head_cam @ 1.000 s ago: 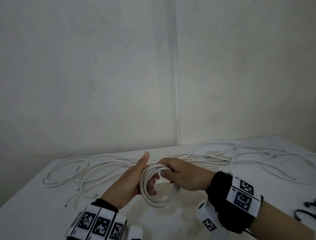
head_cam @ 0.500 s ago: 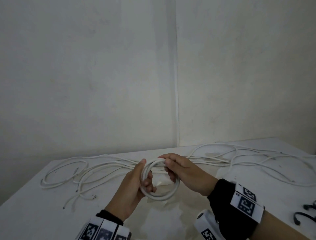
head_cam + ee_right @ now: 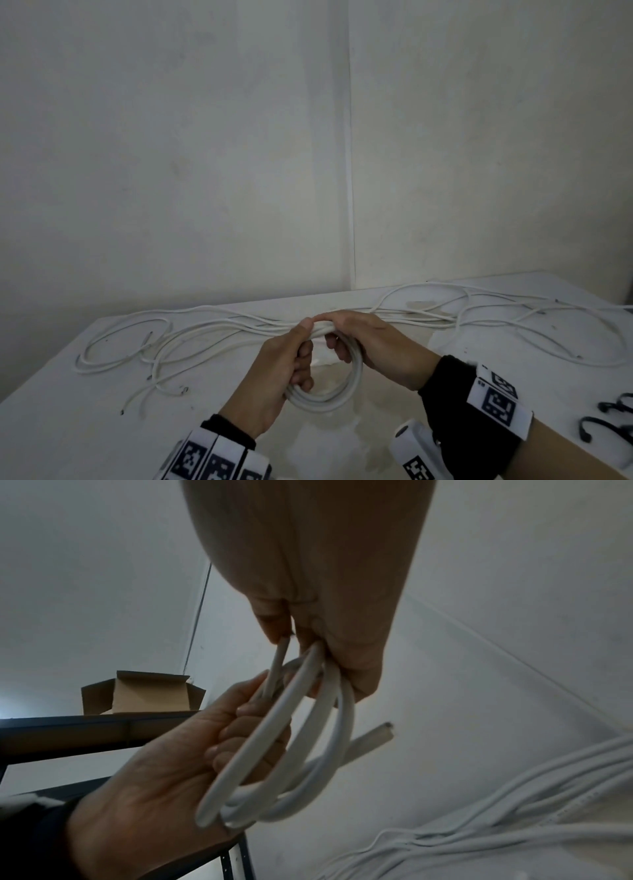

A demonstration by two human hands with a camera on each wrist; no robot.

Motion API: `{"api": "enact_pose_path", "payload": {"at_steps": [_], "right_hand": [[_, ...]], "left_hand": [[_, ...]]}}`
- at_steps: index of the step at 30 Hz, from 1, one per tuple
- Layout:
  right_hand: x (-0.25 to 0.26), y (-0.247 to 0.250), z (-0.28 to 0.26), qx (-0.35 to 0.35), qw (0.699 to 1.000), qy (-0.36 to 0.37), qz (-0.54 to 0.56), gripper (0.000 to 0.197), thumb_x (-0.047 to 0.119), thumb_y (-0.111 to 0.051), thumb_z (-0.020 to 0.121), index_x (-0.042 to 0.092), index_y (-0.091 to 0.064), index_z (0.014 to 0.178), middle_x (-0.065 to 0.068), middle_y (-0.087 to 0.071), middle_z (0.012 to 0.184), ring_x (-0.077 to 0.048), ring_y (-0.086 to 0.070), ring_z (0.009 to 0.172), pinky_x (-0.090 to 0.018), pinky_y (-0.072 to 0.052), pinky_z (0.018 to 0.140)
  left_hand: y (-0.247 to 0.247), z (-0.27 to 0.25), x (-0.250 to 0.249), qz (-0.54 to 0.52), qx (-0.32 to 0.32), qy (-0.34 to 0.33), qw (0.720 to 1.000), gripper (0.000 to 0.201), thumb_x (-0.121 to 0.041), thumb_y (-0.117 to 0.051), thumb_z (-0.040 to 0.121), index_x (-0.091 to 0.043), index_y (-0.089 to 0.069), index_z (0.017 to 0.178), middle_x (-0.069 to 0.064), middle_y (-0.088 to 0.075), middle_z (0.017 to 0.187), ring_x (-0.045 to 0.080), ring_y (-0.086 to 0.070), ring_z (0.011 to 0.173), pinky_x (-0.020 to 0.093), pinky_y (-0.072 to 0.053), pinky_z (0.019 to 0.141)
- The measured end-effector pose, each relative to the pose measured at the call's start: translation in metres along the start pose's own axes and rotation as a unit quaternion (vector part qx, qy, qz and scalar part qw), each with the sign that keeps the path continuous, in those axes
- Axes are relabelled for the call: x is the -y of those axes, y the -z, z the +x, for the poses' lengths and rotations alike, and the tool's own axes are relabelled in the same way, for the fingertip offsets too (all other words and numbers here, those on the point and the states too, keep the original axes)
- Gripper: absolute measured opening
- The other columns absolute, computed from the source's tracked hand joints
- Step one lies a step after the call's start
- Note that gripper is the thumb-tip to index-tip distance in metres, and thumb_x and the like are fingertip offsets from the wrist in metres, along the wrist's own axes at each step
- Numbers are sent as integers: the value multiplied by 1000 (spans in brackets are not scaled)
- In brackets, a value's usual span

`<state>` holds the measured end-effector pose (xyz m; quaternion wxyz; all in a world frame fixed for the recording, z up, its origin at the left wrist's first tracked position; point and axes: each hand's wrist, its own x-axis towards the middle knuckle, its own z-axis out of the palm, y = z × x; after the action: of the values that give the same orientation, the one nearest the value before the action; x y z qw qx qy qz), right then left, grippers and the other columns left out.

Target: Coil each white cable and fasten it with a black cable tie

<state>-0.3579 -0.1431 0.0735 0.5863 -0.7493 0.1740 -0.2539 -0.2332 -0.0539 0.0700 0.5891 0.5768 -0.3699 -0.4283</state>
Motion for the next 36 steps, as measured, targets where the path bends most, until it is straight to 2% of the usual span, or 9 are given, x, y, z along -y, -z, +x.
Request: {"api": "enact_pose_path", "payload": {"at_steps": [4,6,11,15,19,23,29,33,36], "right_hand": [[-3,3,1,-13,1000,13,-9,24,10,-37,98,16,-58,108,3,-54,75,0,-46,57,-15,-37,59],[-4,3,1,-22,999,18,-34,24,8,-37,98,12,-57,110,3,-52,74,2,-44,54,-13,-36,58],[-4,7,0,-37,994,14,-101,26,7,-39,98,3,-57,117,7,-49,71,3,-41,52,-11,-34,55],[-2,11,-1,-39,994,6,-104,27,9,-38,98,3,-57,116,6,-49,70,-4,-39,56,-13,-33,55],[-5,10,-4,-57,995,16,-87,25,10,-38,98,12,-60,108,6,-49,69,-9,-37,58,-20,-32,57],[-5,13,-8,-74,997,9,-16,27,16,-32,100,13,-56,112,5,-50,72,-3,-40,55,-14,-33,56],[-9,25,-18,-107,994,15,-4,30,8,-32,99,-2,-55,117,2,-49,71,0,-38,50,-10,-32,52],[-10,34,-24,-125,992,14,-10,30,7,-32,99,0,-56,115,1,-49,72,2,-39,48,-9,-33,52],[-10,40,-30,-133,991,14,-18,28,7,-32,99,3,-56,113,1,-50,73,2,-40,48,-10,-33,52]], "left_hand": [[-1,3,4,-6,-5,-8,1000,42,-34,-47,93,-16,-38,56,-7,-26,45,8,-24,38,24,-33,47],[-1,4,5,13,1,-16,1000,41,-34,-46,94,-15,-40,58,-6,-28,46,8,-27,39,26,-35,51],[2,7,5,118,17,-63,991,36,-31,-44,96,-7,-56,71,-5,-45,52,11,-49,47,36,-47,67],[-6,6,7,100,28,-62,993,33,-26,-41,97,-8,-48,70,-10,-35,47,7,-37,40,23,-43,50],[-14,6,9,58,22,-50,997,35,-25,-42,97,-11,-43,65,-8,-29,47,7,-29,39,20,-36,44],[-22,11,9,19,4,-47,999,37,-23,-43,97,-12,-43,62,-7,-27,47,7,-26,39,20,-34,43],[-36,13,11,51,23,-71,996,30,-22,-44,96,-12,-49,69,-9,-31,47,6,-30,41,21,-36,46],[-44,13,12,122,25,-127,984,11,-19,-52,92,-18,-59,84,-13,-45,43,3,-41,41,26,-40,52],[-52,15,13,136,22,-141,980,14,-21,-51,93,-18,-58,83,-13,-43,42,3,-41,41,27,-39,53]]}}
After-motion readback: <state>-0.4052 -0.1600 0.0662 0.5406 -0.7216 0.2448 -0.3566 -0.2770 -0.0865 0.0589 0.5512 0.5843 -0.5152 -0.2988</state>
